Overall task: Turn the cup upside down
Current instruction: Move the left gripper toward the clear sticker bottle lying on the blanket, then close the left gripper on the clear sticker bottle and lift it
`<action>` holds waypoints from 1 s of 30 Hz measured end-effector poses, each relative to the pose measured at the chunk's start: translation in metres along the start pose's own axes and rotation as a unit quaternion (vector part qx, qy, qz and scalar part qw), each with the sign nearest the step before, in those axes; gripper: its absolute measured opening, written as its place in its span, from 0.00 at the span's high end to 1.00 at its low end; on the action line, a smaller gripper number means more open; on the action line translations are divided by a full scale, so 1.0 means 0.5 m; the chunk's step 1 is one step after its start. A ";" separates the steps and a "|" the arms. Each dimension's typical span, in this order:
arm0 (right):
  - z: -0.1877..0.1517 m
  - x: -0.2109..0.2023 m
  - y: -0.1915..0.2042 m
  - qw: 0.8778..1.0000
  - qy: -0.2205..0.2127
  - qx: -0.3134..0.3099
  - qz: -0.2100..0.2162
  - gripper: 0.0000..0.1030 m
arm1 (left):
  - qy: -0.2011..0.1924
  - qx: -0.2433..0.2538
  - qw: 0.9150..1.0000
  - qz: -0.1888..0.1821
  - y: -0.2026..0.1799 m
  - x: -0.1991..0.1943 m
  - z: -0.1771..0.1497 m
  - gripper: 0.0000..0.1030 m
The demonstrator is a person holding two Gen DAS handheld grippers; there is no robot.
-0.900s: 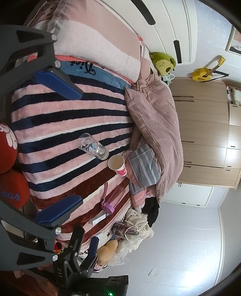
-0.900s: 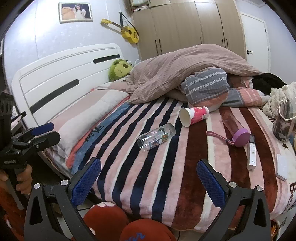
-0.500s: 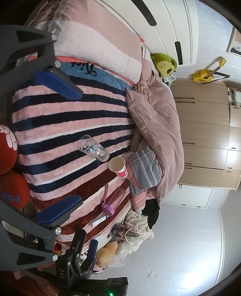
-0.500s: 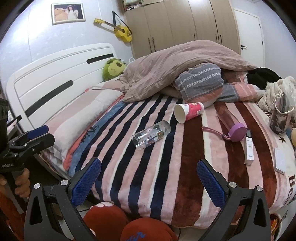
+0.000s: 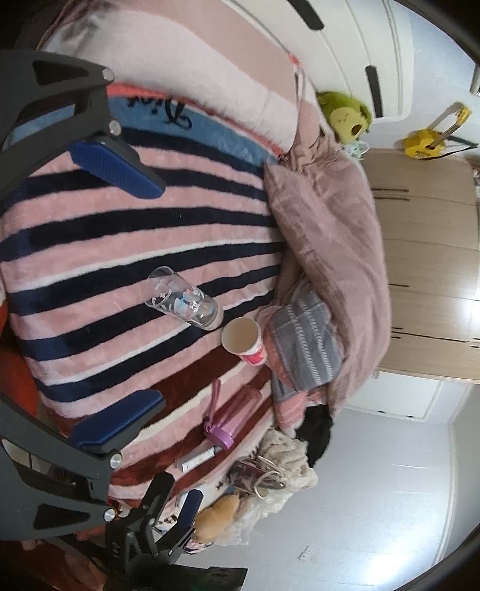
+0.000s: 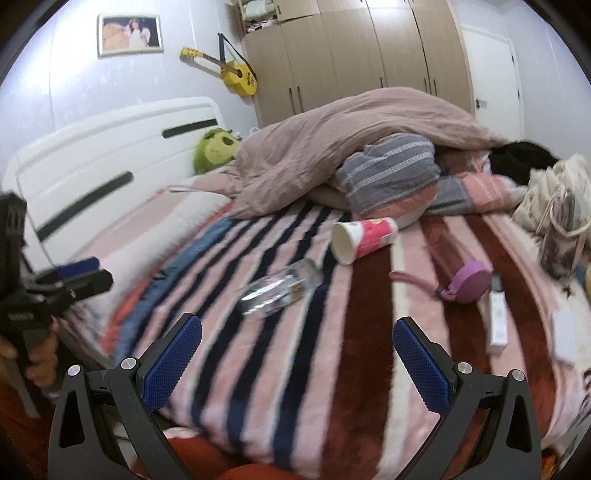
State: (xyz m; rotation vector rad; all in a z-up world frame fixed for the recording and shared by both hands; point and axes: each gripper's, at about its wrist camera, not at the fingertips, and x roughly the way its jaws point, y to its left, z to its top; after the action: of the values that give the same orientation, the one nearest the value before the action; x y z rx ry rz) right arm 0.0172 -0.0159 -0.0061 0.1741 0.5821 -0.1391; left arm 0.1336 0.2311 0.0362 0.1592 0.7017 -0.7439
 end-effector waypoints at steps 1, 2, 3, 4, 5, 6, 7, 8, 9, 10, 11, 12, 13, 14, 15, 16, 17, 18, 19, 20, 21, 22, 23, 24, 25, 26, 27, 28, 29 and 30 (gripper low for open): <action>0.000 0.017 -0.007 1.000 0.004 0.000 0.003 0.00 | 0.005 0.002 1.000 0.001 0.001 0.024 0.006 0.01; -0.001 0.034 -0.016 1.000 0.010 0.003 0.010 0.00 | 0.013 0.004 1.000 0.003 0.001 0.050 0.011 0.01; -0.002 0.052 -0.025 1.000 0.016 0.008 0.020 0.00 | 0.020 0.006 1.000 0.004 0.000 0.077 0.015 0.01; -0.003 0.069 -0.034 0.999 0.018 0.013 0.030 0.00 | 0.027 0.005 1.000 0.006 0.002 0.103 0.019 0.01; -0.005 0.086 -0.042 0.999 0.018 0.017 0.038 0.00 | 0.036 0.006 0.999 0.007 0.004 0.132 0.021 0.01; -0.006 0.104 -0.049 0.999 0.020 0.019 0.040 0.00 | 0.045 0.009 0.999 0.006 0.006 0.159 0.022 0.01; -0.013 0.113 -0.056 0.999 0.022 0.020 0.039 0.00 | 0.053 0.011 0.999 0.006 0.007 0.184 0.022 0.01; -0.016 0.137 -0.064 0.999 0.029 0.020 0.036 0.00 | 0.060 0.012 0.998 0.004 0.008 0.211 0.021 0.01; -0.018 0.155 -0.069 0.999 0.033 0.019 0.036 0.00 | 0.068 0.013 0.998 0.000 0.010 0.237 0.020 0.01; -0.021 0.171 -0.074 0.998 0.036 0.018 0.038 0.00 | 0.075 0.013 0.997 -0.005 0.012 0.261 0.021 0.01; -0.025 0.184 -0.080 0.998 0.039 0.017 0.040 0.00 | 0.082 0.013 0.997 -0.011 0.014 0.288 0.022 0.01; -0.028 0.199 -0.084 0.998 0.042 0.016 0.040 0.00 | 0.087 0.012 0.996 -0.014 0.015 0.312 0.023 0.01; -0.031 0.213 -0.089 0.998 0.045 0.016 0.040 0.00 | 0.093 0.012 0.996 -0.013 0.014 0.339 0.024 0.01; -0.034 0.224 -0.093 0.998 0.048 0.016 0.039 0.00 | 0.099 0.012 0.995 -0.012 0.012 0.362 0.021 0.02; -0.040 0.236 -0.100 0.998 0.053 0.017 0.038 0.00 | 0.106 0.014 0.994 -0.014 0.011 0.386 0.019 0.04; -0.045 0.253 -0.105 0.997 0.060 0.017 0.035 0.00 | 0.114 0.017 0.993 -0.019 0.008 0.410 0.016 0.11; -0.049 0.263 -0.110 0.997 0.065 0.017 0.034 0.00 | 0.121 0.020 0.992 -0.021 0.005 0.433 0.013 0.17; -0.054 0.274 -0.114 0.997 0.069 0.017 0.033 0.00 | 0.129 0.022 0.991 -0.021 0.004 0.453 0.010 0.20; -0.059 0.282 -0.118 0.997 0.072 0.018 0.033 0.00 | 0.137 0.023 0.990 -0.029 0.002 0.473 0.007 0.24; -0.064 0.292 -0.122 0.996 0.077 0.020 0.034 0.00 | 0.143 0.021 0.989 -0.043 0.002 0.487 0.002 0.30; -0.067 0.298 -0.126 0.996 0.080 0.021 0.036 0.00 | 0.148 0.019 0.987 -0.053 0.000 0.499 -0.001 0.32; -0.070 0.302 -0.129 0.996 0.083 0.023 0.040 0.00 | 0.150 0.020 0.987 -0.055 -0.001 0.506 -0.003 0.33; -0.074 0.309 -0.131 0.995 0.087 0.024 0.044 0.00 | 0.145 0.025 0.988 -0.053 -0.005 0.508 -0.007 0.33; -0.076 0.315 -0.133 0.995 0.091 0.025 0.045 0.00 | 0.141 0.030 0.988 -0.051 -0.008 0.507 -0.008 0.33; -0.078 0.320 -0.134 0.994 0.093 0.026 0.045 0.00 | 0.139 0.033 0.988 -0.052 -0.009 0.504 -0.010 0.35; -0.080 0.325 -0.135 0.994 0.096 0.030 0.049 0.00 | 0.140 0.032 0.988 -0.056 -0.008 0.500 -0.011 0.37; -0.080 0.327 -0.137 0.993 0.098 0.035 0.056 0.00 | 0.141 0.029 0.988 -0.060 -0.008 0.497 -0.012 0.38; -0.080 0.328 -0.137 0.992 0.099 0.040 0.062 0.00 | 0.142 0.027 0.987 -0.064 -0.006 0.493 -0.014 0.40; -0.080 0.329 -0.138 0.991 0.100 0.048 0.071 0.00 | 0.142 0.023 0.987 -0.069 -0.001 0.485 -0.018 0.41; -0.079 0.331 -0.137 0.990 0.103 0.054 0.079 0.00 | 0.141 0.020 0.987 -0.072 0.000 0.480 -0.021 0.41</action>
State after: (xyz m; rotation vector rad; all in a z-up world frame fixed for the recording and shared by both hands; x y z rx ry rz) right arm 0.1206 -0.0884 -0.1394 0.3407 0.7638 0.0013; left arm 0.2533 0.0989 -0.1244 0.2557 0.9756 -0.8836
